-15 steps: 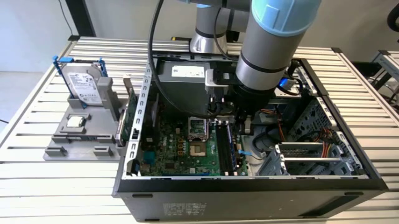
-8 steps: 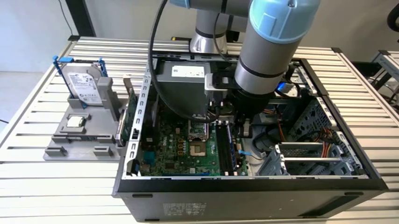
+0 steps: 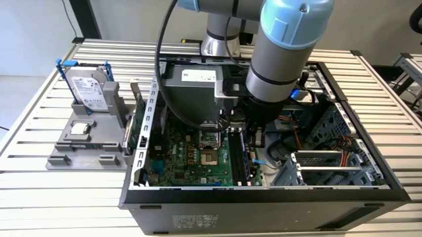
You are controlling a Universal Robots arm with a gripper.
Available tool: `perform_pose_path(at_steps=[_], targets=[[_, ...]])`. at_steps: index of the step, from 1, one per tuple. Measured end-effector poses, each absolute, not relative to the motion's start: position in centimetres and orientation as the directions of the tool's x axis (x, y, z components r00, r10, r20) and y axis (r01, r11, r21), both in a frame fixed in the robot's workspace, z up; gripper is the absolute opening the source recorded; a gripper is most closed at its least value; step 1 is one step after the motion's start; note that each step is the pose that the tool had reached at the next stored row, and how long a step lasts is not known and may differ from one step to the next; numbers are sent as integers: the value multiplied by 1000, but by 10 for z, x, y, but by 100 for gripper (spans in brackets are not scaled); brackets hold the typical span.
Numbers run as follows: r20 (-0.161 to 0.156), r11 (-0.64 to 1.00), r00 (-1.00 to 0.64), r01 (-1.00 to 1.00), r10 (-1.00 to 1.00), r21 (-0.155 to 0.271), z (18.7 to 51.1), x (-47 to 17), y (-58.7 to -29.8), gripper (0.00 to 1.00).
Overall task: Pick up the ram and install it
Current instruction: 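Press down the ram until it locks into place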
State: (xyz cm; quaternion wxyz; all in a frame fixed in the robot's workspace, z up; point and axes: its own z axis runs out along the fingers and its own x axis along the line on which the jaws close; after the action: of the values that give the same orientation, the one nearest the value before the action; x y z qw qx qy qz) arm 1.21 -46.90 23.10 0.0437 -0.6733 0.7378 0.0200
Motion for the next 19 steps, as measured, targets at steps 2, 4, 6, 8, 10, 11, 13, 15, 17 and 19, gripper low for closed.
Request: perform_pose_path(at_steps=[2, 4, 6, 8, 10, 11, 13, 15, 17, 19], targets=[[-91, 93, -90, -995, -992, -29, 229, 12, -469, 0], [-91, 92, -89, -995, -992, -29, 225, 12, -469, 0], [-90, 93, -90, -995, -992, -29, 222, 12, -469, 0], [-89, 93, -90, -995, -992, -29, 218, 12, -469, 0], [-88, 92, -90, -995, -992, -29, 216, 12, -469, 0], [-86, 92, -90, -995, -992, -29, 216, 12, -469, 0], [-86, 93, -90, -995, -992, -28, 219, 12, -468, 0], [-94, 93, -90, -995, -992, -30, 224, 12, -468, 0], [-92, 93, -90, -995, -992, -30, 234, 12, -469, 0], [-91, 93, -90, -995, -992, -29, 243, 12, -469, 0]])
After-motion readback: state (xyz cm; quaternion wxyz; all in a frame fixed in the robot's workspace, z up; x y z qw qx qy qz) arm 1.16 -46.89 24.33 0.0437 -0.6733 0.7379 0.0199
